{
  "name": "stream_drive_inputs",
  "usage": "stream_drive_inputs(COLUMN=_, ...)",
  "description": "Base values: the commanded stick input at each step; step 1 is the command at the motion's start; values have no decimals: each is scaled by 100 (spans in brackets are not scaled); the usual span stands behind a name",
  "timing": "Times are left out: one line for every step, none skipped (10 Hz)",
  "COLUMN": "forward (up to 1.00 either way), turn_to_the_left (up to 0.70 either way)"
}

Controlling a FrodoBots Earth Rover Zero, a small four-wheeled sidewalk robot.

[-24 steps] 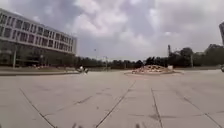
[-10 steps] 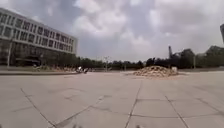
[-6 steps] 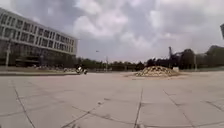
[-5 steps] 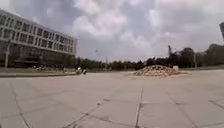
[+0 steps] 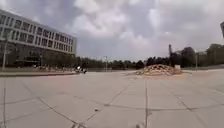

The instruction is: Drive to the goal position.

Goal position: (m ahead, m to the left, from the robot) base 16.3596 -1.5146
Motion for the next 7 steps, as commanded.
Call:
stream_drive_inputs(forward=56, turn_to_the_left=2)
stream_drive_inputs(forward=56, turn_to_the_left=0)
stream_drive_inputs(forward=63, turn_to_the_left=0)
stream_drive_inputs(forward=66, turn_to_the_left=0)
stream_drive_inputs(forward=68, turn_to_the_left=0)
stream_drive_inputs(forward=69, turn_to_the_left=0)
stream_drive_inputs(forward=70, turn_to_the_left=0)
